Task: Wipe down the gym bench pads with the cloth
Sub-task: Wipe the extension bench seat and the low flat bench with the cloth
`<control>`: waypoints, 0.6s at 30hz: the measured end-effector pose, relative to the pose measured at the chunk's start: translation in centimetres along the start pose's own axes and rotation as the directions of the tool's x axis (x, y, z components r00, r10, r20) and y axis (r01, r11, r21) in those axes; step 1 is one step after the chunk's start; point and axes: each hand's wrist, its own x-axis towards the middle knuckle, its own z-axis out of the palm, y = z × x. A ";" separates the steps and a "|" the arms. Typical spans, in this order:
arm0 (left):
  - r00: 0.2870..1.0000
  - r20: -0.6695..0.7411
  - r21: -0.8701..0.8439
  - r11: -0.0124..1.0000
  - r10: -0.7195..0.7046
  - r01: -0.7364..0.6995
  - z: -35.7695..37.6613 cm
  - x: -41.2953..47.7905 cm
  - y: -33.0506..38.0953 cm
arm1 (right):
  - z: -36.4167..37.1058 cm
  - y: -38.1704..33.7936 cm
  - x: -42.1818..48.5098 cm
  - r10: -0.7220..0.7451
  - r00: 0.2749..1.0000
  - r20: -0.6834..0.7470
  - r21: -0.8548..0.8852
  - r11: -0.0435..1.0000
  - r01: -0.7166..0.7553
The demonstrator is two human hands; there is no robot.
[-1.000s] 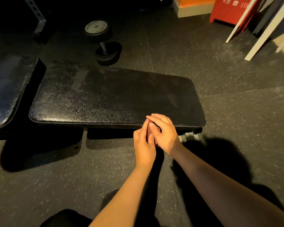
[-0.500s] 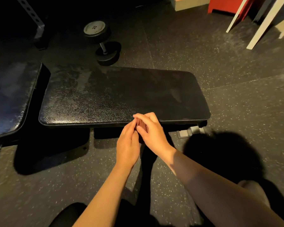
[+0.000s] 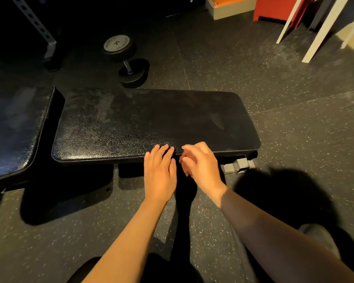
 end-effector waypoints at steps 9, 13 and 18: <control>0.997 0.064 -0.081 0.996 0.042 -0.037 1.8 1.7 2.4 | -3.4 3.3 0.5 0.128 0.989 -0.079 -0.069 0.989 -0.134; 0.999 0.013 -0.047 0.998 0.039 -0.039 2.7 1.5 2.0 | -6.5 6.1 0.8 0.103 0.991 -0.085 -0.055 0.993 -0.108; 0.999 -0.022 0.002 1.000 0.028 -0.028 3.5 2.2 3.1 | -4.4 4.9 0.7 0.143 0.988 -0.052 -0.026 0.989 -0.144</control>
